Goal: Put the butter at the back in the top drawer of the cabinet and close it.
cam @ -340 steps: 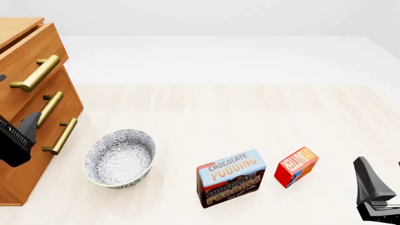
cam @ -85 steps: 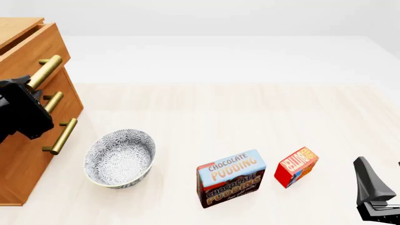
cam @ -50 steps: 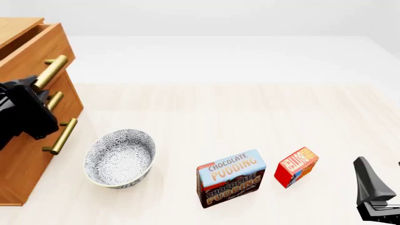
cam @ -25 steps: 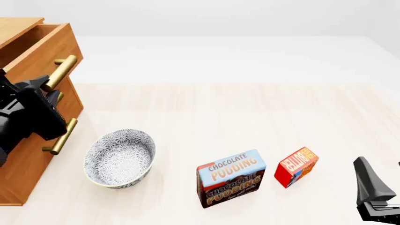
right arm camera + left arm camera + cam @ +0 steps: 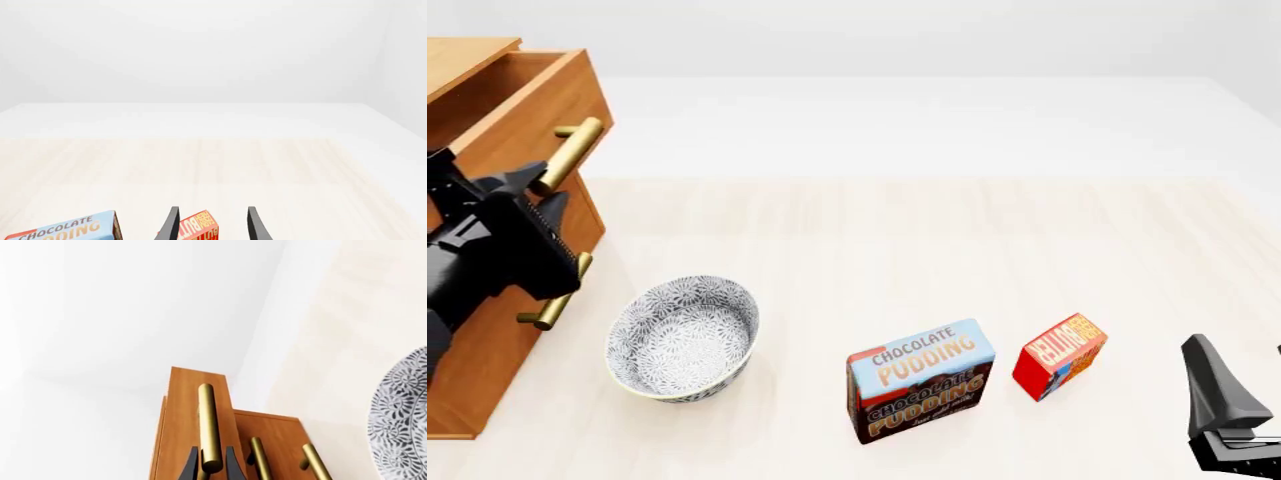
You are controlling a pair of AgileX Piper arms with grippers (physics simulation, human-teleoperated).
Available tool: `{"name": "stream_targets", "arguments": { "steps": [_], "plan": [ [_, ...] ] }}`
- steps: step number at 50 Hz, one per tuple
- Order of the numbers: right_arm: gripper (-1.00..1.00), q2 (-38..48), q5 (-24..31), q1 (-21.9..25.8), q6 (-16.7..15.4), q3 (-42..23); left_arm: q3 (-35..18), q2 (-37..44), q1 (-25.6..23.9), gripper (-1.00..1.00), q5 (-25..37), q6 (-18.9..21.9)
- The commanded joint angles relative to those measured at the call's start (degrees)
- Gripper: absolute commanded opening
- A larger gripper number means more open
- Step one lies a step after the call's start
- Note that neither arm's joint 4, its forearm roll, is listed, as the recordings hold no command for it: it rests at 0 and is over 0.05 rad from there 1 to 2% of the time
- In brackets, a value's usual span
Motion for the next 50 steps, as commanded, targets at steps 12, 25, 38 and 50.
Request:
{"name": "stream_targets", "arguments": {
  "steps": [12, 25, 38, 50],
  "plan": [
    [1.00, 0.00, 0.00, 0.00, 0.00, 0.00, 2.83, 2.03, -3.52, -1.00, 2.16, -0.64],
    [1.00, 0.00, 0.00, 0.00, 0.00, 0.00, 2.83, 2.03, -3.52, -1.00, 2.16, -0.64],
    [1.00, 0.00, 0.00, 0.00, 0.00, 0.00, 2.83, 2.03, -3.52, 1.00, 2.16, -0.64],
    [1.00, 0.00, 0.00, 0.00, 0.00, 0.00, 2.83, 2.03, -3.52, 1.00, 2.16, -0.64]
  ]
}}
